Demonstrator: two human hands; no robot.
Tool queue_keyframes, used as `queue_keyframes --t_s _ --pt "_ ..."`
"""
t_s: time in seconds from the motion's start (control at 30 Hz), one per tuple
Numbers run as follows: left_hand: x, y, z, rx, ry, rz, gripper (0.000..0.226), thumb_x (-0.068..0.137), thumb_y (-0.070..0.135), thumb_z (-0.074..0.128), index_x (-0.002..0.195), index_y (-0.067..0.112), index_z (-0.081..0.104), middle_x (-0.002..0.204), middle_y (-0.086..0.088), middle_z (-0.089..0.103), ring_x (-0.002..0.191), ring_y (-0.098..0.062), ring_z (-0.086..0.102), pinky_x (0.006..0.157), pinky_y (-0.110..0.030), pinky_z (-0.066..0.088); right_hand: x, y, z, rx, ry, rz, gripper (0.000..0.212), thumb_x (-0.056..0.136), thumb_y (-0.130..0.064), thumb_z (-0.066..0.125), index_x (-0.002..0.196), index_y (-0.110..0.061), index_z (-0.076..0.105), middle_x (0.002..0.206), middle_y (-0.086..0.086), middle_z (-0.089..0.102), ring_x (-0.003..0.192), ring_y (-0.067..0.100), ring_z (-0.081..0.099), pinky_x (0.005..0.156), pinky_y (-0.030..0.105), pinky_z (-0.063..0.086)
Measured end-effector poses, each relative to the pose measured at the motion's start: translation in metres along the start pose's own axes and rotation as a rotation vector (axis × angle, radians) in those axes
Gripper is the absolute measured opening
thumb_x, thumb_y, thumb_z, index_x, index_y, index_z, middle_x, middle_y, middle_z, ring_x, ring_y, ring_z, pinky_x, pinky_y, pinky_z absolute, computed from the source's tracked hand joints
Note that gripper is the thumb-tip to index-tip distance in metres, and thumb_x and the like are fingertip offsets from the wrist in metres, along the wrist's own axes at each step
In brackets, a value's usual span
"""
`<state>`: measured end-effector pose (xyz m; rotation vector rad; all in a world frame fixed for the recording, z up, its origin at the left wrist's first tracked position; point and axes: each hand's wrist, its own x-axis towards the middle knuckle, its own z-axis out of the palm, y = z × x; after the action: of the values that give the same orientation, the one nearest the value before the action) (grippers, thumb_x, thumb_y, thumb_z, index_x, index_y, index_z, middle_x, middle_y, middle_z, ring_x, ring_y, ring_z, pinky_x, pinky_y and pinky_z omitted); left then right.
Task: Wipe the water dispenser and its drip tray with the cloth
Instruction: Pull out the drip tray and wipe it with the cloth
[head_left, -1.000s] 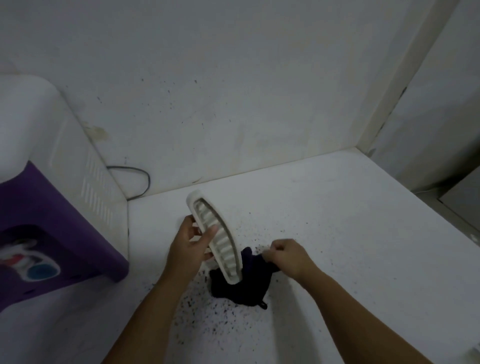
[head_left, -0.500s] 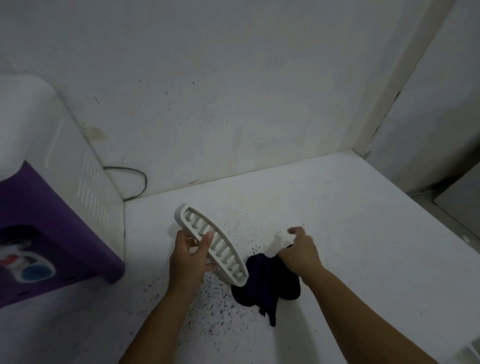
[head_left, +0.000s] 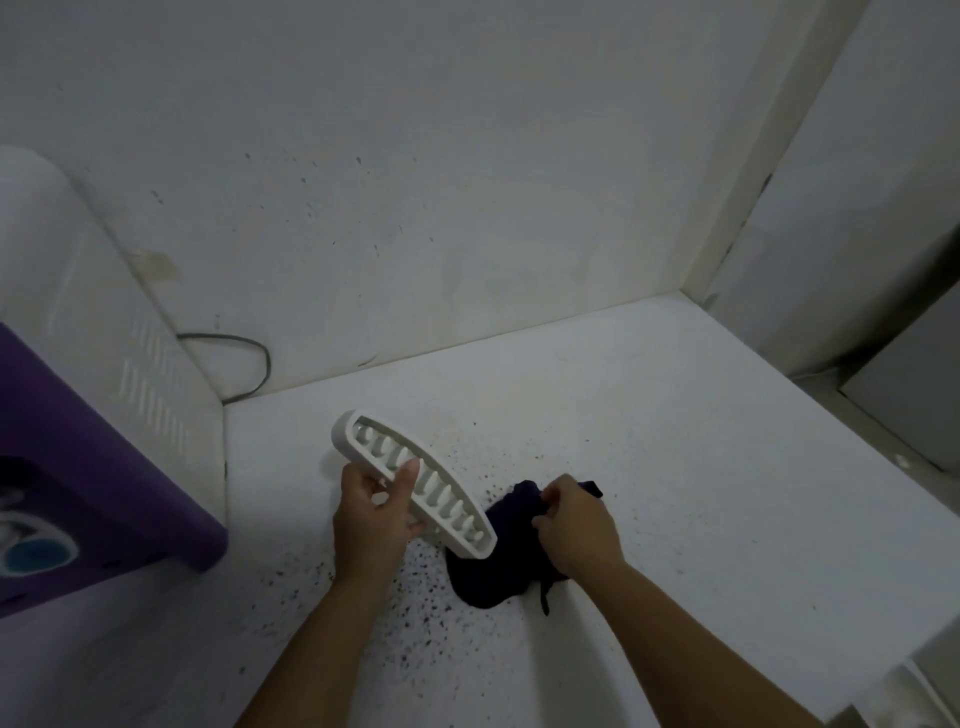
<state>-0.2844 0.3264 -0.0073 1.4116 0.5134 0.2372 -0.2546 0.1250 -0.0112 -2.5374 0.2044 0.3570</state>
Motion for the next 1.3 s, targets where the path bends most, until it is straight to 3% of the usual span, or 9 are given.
queue_keyframes --t_s 0.13,0.3,0.47,0.53,0.63,0.73,0.83,1.1,1.3 --pt "-0.007 -0.004 0.007 0.04 -0.056 0.003 0.023 0.082 0.028 0.071 0.094 0.036 0.053 0.104 0.0 0.063 0.093 -0.023 0.067 0.067 -0.043 0.06 0.001 0.005 -0.002 -0.173 -0.143 0.008 0.036 0.085 -0.033 0.065 0.114 -0.016 0.053 0.114 0.003 0.059 0.093 0.018 0.058 0.073 0.028 0.048" --pt "-0.006 -0.006 0.001 0.07 -0.049 0.008 0.031 0.079 0.025 0.075 0.1 0.036 0.055 0.108 -0.001 0.065 0.097 -0.026 0.067 0.077 -0.047 0.058 0.008 -0.001 -0.013 0.05 0.133 -0.076 0.011 0.092 -0.025 0.054 0.085 -0.017 0.058 0.083 0.001 0.063 0.062 0.007 0.051 0.057 0.023 0.045" --pt "-0.008 -0.002 0.0 0.097 -0.053 0.035 0.031 0.077 0.026 0.076 0.099 0.037 0.057 0.106 0.001 0.066 0.094 -0.024 0.067 0.078 -0.047 0.058 -0.003 0.0 0.003 -0.172 -0.171 0.033 0.037 0.086 -0.033 0.062 0.112 -0.015 0.044 0.104 0.003 0.058 0.083 0.014 0.052 0.066 0.025 0.043" --pt "-0.008 0.003 0.0 0.126 -0.052 0.047 0.031 0.078 0.028 0.076 0.101 0.034 0.057 0.104 0.003 0.066 0.096 -0.024 0.066 0.081 -0.049 0.057 -0.006 -0.001 0.011 -0.217 -0.196 0.002 0.021 0.087 -0.022 0.059 0.103 -0.013 0.048 0.095 0.003 0.059 0.077 0.013 0.051 0.062 0.022 0.042" --pt "-0.004 0.013 -0.01 0.161 -0.025 0.078 0.032 0.076 0.032 0.077 0.102 0.027 0.059 0.103 0.001 0.067 0.091 -0.023 0.068 0.076 -0.047 0.058 -0.004 -0.017 0.007 0.209 -0.47 0.025 0.015 0.086 -0.012 0.061 0.075 -0.014 0.051 0.07 0.003 0.055 0.058 0.01 0.052 0.055 0.023 0.045" --pt "0.004 0.02 -0.02 0.139 -0.027 0.071 0.033 0.075 0.03 0.078 0.103 0.026 0.06 0.104 -0.002 0.067 0.088 -0.021 0.068 0.071 -0.043 0.06 -0.008 -0.032 -0.003 0.546 -0.621 0.128 0.014 0.09 -0.004 0.054 0.09 -0.018 0.052 0.083 0.009 0.059 0.061 0.015 0.059 0.048 0.021 0.05" --pt "0.002 0.013 -0.019 0.201 -0.083 0.026 0.042 0.074 0.028 0.08 0.109 0.022 0.059 0.106 -0.003 0.067 0.094 -0.023 0.067 0.078 -0.047 0.058 -0.002 -0.034 -0.014 0.435 -0.531 0.17 0.028 0.092 0.001 0.044 0.104 -0.022 0.053 0.1 0.012 0.059 0.074 0.02 0.061 0.047 0.024 0.051" --pt "-0.009 -0.002 -0.004 0.224 -0.085 0.062 0.045 0.071 0.028 0.082 0.11 0.025 0.06 0.103 0.004 0.068 0.095 -0.02 0.066 0.079 -0.049 0.057 0.015 -0.023 -0.034 0.542 -0.213 0.2 0.013 0.087 -0.006 0.054 0.091 -0.016 0.061 0.085 0.005 0.06 0.077 0.016 0.055 0.058 0.025 0.046" --pt "-0.009 0.008 -0.001 0.195 -0.054 0.101 0.037 0.073 0.029 0.08 0.105 0.026 0.062 0.103 0.003 0.068 0.096 -0.02 0.066 0.08 -0.048 0.057 0.005 0.004 0.001 -0.14 -0.184 0.043 0.03 0.085 -0.02 0.059 0.115 -0.024 0.056 0.127 0.01 0.043 0.109 0.028 0.05 0.087 0.031 0.044"
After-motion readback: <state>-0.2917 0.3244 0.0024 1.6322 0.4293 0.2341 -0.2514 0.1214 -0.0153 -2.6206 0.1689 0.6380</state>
